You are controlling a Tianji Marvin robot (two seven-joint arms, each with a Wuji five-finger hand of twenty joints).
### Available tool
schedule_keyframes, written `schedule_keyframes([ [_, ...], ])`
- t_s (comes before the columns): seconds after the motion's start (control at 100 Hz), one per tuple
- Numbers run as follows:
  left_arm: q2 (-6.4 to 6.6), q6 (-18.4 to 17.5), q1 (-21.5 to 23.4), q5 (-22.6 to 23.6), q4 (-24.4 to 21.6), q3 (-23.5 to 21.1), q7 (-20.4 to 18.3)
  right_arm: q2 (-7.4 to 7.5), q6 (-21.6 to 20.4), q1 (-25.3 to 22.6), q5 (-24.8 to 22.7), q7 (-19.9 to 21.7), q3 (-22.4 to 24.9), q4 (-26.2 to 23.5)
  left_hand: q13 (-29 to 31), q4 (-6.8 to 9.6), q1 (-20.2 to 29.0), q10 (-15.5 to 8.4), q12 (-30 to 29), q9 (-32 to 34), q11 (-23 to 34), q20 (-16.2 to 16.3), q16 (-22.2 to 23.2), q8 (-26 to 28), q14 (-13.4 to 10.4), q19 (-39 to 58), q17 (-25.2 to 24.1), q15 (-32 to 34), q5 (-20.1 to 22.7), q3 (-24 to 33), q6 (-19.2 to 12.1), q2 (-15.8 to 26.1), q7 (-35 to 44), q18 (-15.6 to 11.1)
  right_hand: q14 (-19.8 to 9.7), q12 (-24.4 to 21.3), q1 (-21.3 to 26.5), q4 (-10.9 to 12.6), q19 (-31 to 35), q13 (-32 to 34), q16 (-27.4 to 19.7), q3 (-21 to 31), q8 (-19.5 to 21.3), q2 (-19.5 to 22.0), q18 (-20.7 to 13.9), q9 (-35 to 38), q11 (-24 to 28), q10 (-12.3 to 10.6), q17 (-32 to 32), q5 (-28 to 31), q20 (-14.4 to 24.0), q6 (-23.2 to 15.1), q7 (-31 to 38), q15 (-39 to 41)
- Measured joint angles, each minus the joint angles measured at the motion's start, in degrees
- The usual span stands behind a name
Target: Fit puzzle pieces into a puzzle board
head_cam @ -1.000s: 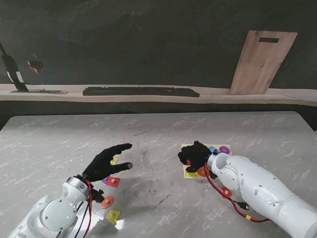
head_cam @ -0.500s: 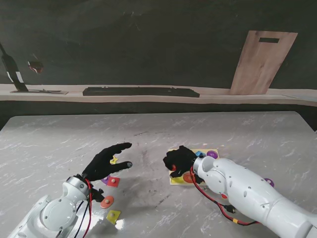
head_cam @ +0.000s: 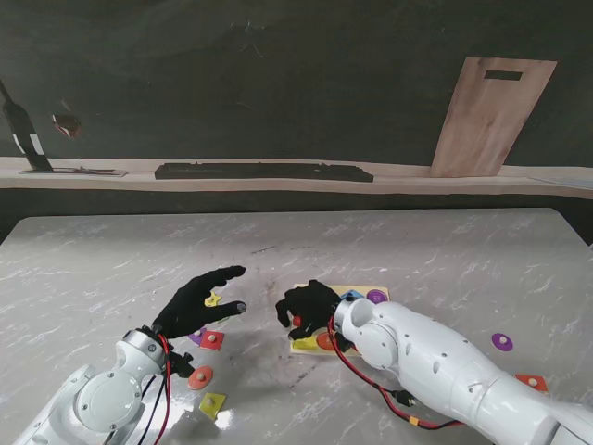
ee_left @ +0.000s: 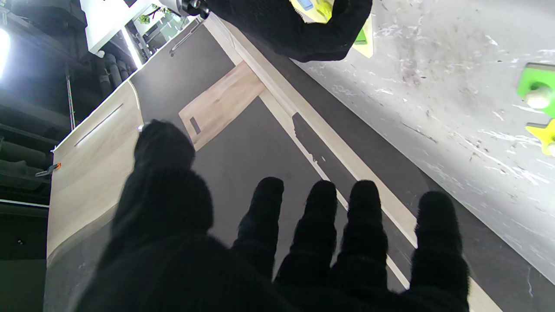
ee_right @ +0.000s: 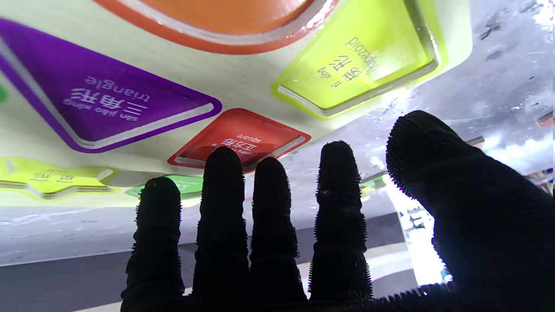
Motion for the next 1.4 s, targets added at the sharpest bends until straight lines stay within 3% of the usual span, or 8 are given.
schedule_keyframes([
  [0.11, 0.00, 0.0, 0.0, -0.3, 0.0, 0.0, -0.2, 0.02, 1.0, -2.2, -0.6, 0.4, 2.9, -2.3, 0.0, 0.00, 0.0, 0.0, 0.0, 0.0, 0.0, 0.0, 0.0, 0.0, 0.0, 0.0, 0.0, 0.0, 0.5, 0.0, 0.0, 0.0, -0.1, 0.0, -0.7, -1.7, 0.0, 0.0, 0.0, 0.0, -4.4, 0.0, -0.6, 0.2, 0.0, 0.0, -3.2, -0.2, 0.7, 0.0, -0.1, 0.0, 0.0, -7.4],
  [0.32, 0.10, 0.4, -0.4, -0.8, 0.0, 0.9, -0.9, 0.71, 1.6, -8.6, -2.6, -0.2, 12.3, -9.1, 0.0, 0.00, 0.0, 0.0, 0.0, 0.6, 0.0, 0.0, 0.0, 0.0, 0.0, 0.0, 0.0, 0.0, 0.5, 0.0, 0.0, 0.0, -0.1, 0.0, -0.7, -2.9, 0.0, 0.0, -0.4, -0.1, -7.2, -0.6, -0.6, 1.3, 0.0, 0.0, -6.1, -0.6, 0.0, -0.2, -0.2, 0.0, -1.1, -13.0],
  [0.49, 0.16, 2.0, -1.4, -0.9, 0.1, 2.5, -1.2, 2.02, 0.8, -14.4, -8.6, -1.7, 21.2, -15.8, 0.0, 0.00, 0.0, 0.0, 0.0, 0.6, 0.0, 0.0, 0.0, 0.0, 0.0, 0.0, 0.0, 0.0, 0.5, 0.0, 0.0, 0.1, -0.1, 0.0, -0.7, -3.7, -0.7, 0.0, -2.3, -1.0, -9.3, -2.2, -1.3, 2.1, 0.1, -1.8, -8.4, -0.7, -1.3, -5.5, -2.2, -0.1, -3.6, -17.6],
  [0.56, 0.33, 3.0, -2.0, -0.4, 0.1, 2.9, -3.3, 2.61, -0.3, -16.5, -10.4, -1.8, 24.7, -17.8, -0.1, 0.00, 0.0, 0.0, 0.0, 0.6, 0.0, 0.0, 0.0, 0.0, 0.0, 0.0, -0.3, 0.0, 0.5, 0.0, 0.0, 0.1, -0.1, 0.0, -0.7, -4.3, -0.7, 0.0, -2.9, -1.3, -10.0, -2.8, -1.5, 2.3, 0.1, -3.0, -9.7, -0.7, -1.7, -7.5, -2.6, -0.1, -5.0, -18.8],
  [0.72, 1.12, 4.7, -4.8, 2.7, 1.6, 6.3, -4.1, 4.20, -2.0, -20.4, -13.5, 0.7, 31.9, -21.5, -0.3, 0.00, 0.0, 0.0, 0.0, -0.1, -0.1, 0.0, 0.0, 0.0, 0.0, -0.3, -0.6, 0.0, 0.5, 0.0, 0.0, 0.1, -0.1, 0.0, -0.7, -5.0, -2.6, -0.4, -4.2, -3.0, -11.5, -5.9, -2.9, 3.0, 0.1, -6.3, -12.0, -0.8, -2.6, -15.1, -3.3, 0.2, -8.0, -23.6],
  [0.9, 1.10, 6.9, -9.7, 2.1, 5.7, 11.1, -4.2, 5.76, -3.4, -23.4, -17.2, 3.4, 37.7, -22.7, -2.0, 0.00, 0.0, 0.0, 0.0, -2.3, -0.1, 0.0, 0.0, 0.0, 0.0, -1.3, -1.4, -0.3, 0.5, 0.0, 0.0, 0.1, -0.1, 0.0, -0.7, -6.7, -3.5, -0.5, -5.3, -4.1, -13.0, -7.7, -3.6, 3.0, 0.1, -7.8, -14.0, -0.9, -2.8, -17.9, -3.8, 0.4, -9.5, -28.1],
  [1.05, 1.05, 7.3, -14.5, 7.6, 9.9, 15.3, -4.1, 6.96, -3.5, -25.9, -21.7, 4.0, 40.9, -23.1, -4.6, 0.00, 0.0, 0.0, 0.0, -5.3, -0.1, -2.0, -0.9, 0.0, -0.1, -4.9, -2.8, -1.8, 0.4, 0.0, 0.0, 0.1, -0.1, 0.0, -0.7, -6.7, -3.5, -0.5, -6.1, -4.4, -13.3, -8.2, -3.6, 3.0, 0.1, -7.8, -15.0, -0.9, -2.9, -18.3, -3.9, 0.5, -9.9, -29.4],
  [1.4, 0.88, 7.9, -26.0, 8.8, 18.8, 26.1, -5.4, 8.78, -1.8, -28.0, -29.4, 2.9, 42.8, -20.1, -7.9, 0.00, 1.4, 0.0, 0.0, -9.8, -0.2, -3.0, -2.2, 0.0, -0.6, -8.1, -4.3, -2.6, -3.3, 0.0, 0.2, 0.0, 0.6, 0.0, -0.7, -7.3, -3.5, -0.5, -6.8, -4.4, -13.5, -8.2, -4.2, 2.7, 0.1, -9.0, -15.8, -1.5, -3.1, -18.9, -4.4, 0.5, -10.7, -30.1],
])
